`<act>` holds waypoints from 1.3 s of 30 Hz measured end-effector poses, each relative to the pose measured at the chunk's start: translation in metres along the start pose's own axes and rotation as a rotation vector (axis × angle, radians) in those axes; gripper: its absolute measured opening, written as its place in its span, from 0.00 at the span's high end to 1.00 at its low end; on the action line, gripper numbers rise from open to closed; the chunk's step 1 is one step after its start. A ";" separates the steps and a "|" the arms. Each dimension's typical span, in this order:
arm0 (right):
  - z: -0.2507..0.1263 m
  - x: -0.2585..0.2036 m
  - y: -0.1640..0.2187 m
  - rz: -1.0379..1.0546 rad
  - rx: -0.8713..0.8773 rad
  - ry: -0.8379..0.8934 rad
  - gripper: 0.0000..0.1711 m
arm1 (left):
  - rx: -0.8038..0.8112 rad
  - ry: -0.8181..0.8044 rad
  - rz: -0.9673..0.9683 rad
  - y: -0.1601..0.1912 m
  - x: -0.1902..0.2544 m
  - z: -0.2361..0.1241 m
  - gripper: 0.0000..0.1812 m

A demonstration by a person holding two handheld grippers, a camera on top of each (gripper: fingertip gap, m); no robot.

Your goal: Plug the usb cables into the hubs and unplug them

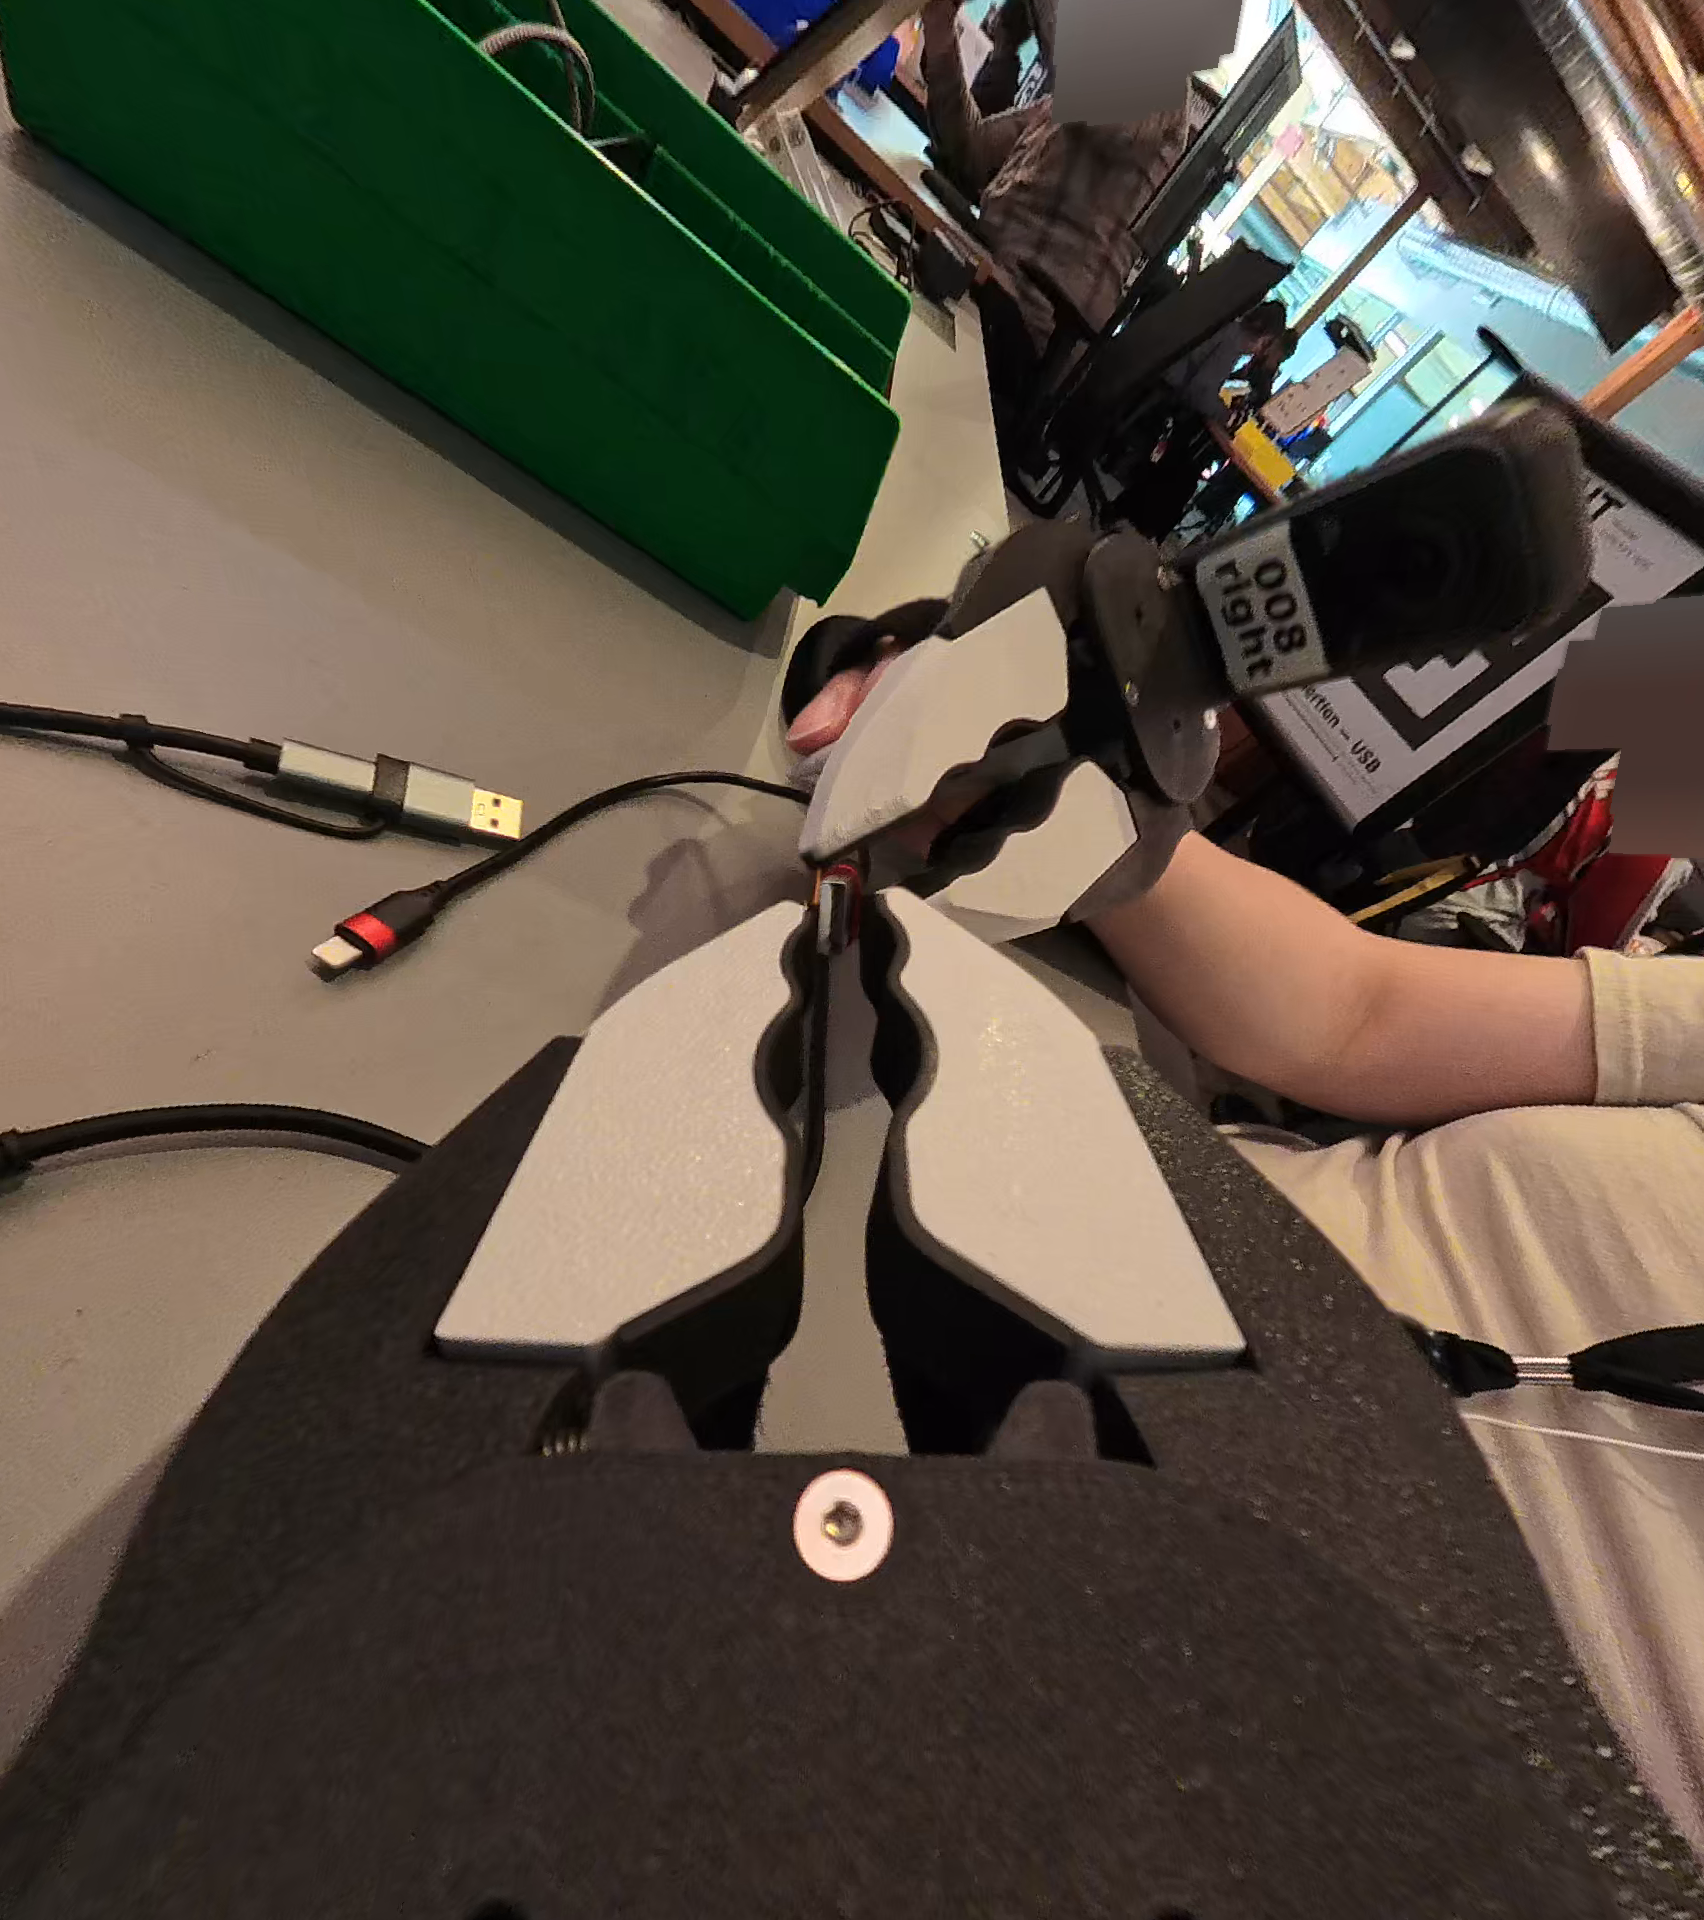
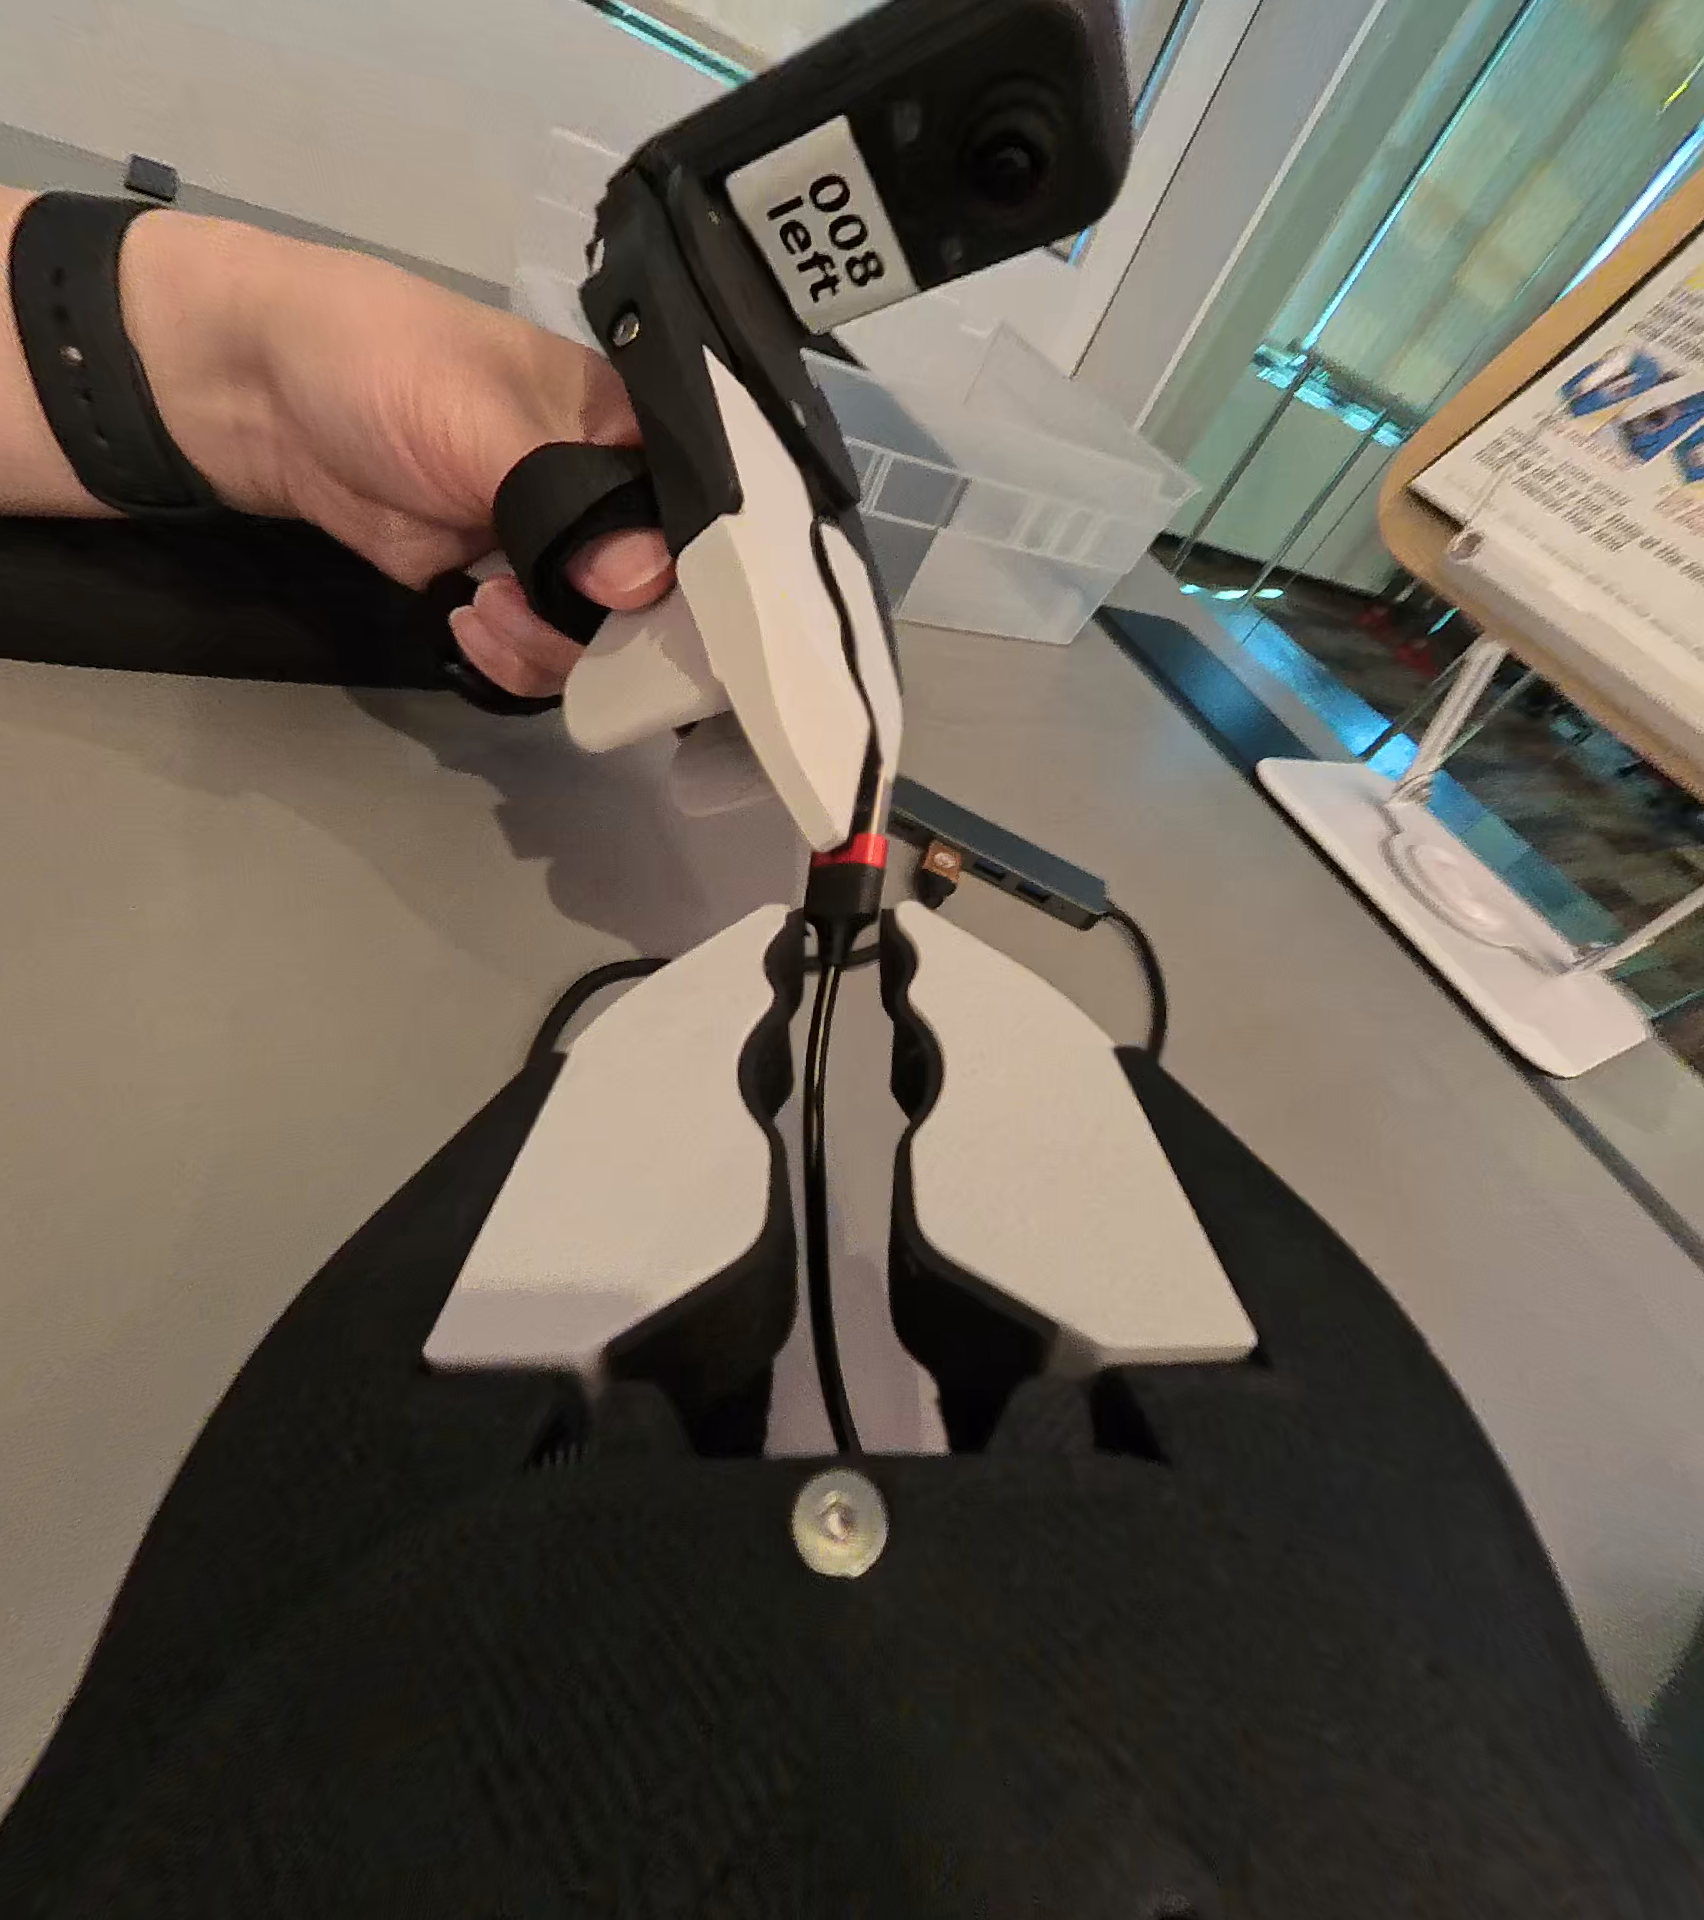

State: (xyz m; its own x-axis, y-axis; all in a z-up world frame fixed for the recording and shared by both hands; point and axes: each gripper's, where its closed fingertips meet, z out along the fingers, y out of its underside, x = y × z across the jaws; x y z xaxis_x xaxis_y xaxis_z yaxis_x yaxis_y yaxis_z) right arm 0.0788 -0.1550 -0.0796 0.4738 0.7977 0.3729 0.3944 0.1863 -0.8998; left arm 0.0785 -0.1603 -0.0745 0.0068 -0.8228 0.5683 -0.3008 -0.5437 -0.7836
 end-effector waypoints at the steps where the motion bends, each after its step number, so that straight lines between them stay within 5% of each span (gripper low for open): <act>1: -0.001 0.003 -0.001 -0.024 0.012 0.035 0.88 | 0.014 0.015 -0.016 -0.002 0.001 -0.002 0.96; 12: -0.009 0.022 -0.026 -0.201 0.110 0.298 0.78 | 0.273 0.222 -0.332 -0.032 0.000 -0.031 0.96; 23: 0.001 0.010 -0.028 -0.279 0.085 0.302 0.93 | 0.198 0.271 -0.382 -0.021 0.006 -0.019 0.96; 39: -0.004 0.006 -0.035 -0.202 0.129 0.240 0.96 | 0.199 0.340 -0.395 -0.023 0.015 -0.019 0.96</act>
State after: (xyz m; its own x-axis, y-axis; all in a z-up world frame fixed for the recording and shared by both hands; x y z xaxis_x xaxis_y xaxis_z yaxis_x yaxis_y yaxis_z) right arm 0.0710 -0.1587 -0.0448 0.5743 0.5821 0.5756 0.4039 0.4101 -0.8177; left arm 0.0673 -0.1568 -0.0437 -0.2353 -0.4683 0.8516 -0.1511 -0.8480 -0.5081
